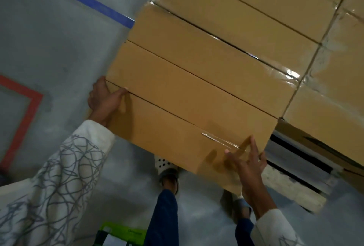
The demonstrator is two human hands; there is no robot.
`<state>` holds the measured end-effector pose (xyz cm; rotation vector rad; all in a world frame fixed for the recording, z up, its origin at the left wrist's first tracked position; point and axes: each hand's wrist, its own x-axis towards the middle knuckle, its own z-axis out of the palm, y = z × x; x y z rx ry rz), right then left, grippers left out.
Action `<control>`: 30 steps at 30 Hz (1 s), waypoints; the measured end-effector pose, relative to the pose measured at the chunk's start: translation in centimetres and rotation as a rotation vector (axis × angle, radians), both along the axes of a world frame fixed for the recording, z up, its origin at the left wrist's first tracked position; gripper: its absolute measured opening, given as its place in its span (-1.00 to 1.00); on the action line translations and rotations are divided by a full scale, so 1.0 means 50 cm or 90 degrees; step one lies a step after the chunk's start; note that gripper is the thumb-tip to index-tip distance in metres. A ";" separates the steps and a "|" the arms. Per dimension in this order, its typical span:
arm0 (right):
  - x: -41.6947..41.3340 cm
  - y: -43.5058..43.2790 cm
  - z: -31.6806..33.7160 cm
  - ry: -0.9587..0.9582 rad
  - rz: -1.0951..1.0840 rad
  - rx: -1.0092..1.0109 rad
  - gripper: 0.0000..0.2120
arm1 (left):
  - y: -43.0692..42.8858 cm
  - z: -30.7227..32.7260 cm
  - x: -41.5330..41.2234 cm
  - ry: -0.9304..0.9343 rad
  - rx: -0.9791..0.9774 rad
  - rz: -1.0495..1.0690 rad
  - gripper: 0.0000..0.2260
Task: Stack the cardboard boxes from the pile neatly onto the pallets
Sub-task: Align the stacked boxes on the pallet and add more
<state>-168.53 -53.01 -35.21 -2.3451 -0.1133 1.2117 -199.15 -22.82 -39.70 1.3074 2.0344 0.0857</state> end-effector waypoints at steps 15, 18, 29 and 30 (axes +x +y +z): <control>-0.017 0.018 0.018 -0.040 0.109 -0.111 0.05 | -0.068 -0.004 0.009 0.121 0.002 -0.188 -0.25; -0.030 0.029 0.019 -0.066 0.144 -0.133 0.03 | -0.129 -0.006 0.039 0.113 0.045 -0.237 -0.27; -0.042 0.054 0.000 -0.239 0.201 -0.140 -0.10 | -0.364 0.041 0.225 0.034 0.126 -0.553 -0.34; -0.037 0.054 -0.001 -0.246 0.207 -0.140 -0.11 | -0.381 0.045 0.245 0.022 0.135 -0.578 -0.34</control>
